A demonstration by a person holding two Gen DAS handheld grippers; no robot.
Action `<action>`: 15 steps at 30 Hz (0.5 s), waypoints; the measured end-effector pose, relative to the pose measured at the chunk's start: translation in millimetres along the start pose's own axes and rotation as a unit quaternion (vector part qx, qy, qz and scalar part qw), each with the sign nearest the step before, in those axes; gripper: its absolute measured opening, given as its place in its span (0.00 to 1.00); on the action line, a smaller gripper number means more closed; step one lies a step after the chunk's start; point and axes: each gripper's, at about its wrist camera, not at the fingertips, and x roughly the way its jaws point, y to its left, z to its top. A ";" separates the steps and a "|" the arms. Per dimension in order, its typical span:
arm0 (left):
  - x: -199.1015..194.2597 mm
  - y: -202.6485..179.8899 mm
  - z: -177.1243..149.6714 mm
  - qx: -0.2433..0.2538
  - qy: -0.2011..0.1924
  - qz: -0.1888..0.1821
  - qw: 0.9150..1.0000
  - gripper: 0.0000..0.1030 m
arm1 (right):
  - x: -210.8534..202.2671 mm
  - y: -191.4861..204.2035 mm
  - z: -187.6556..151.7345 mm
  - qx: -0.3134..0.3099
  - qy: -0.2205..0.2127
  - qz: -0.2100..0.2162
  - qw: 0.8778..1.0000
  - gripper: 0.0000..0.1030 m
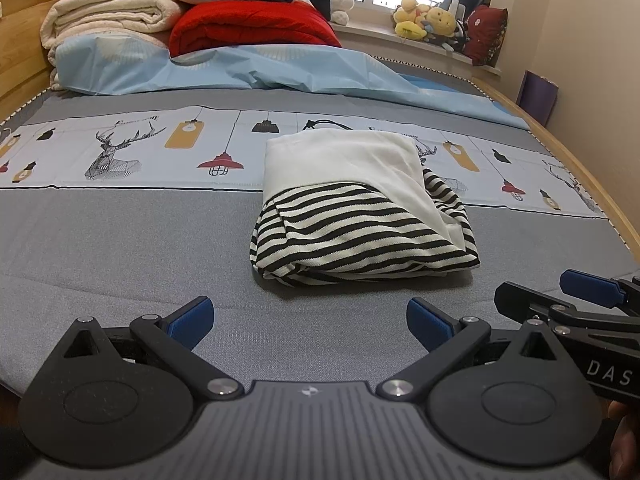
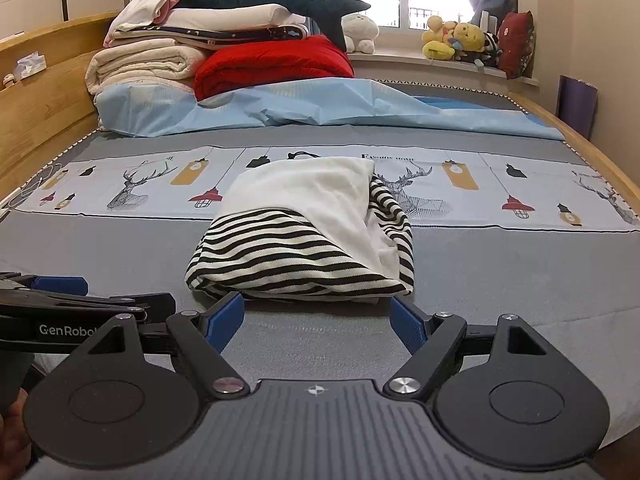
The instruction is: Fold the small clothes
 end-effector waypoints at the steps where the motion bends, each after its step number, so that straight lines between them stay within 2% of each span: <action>1: 0.0 0.0 0.0 0.000 0.000 0.000 1.000 1.00 | -0.2 -0.5 0.2 0.000 0.000 0.000 1.000 0.79; 15: 1.4 0.4 -1.3 -0.002 0.002 0.000 1.000 1.00 | 1.0 2.0 -3.4 0.001 0.002 0.000 1.000 0.79</action>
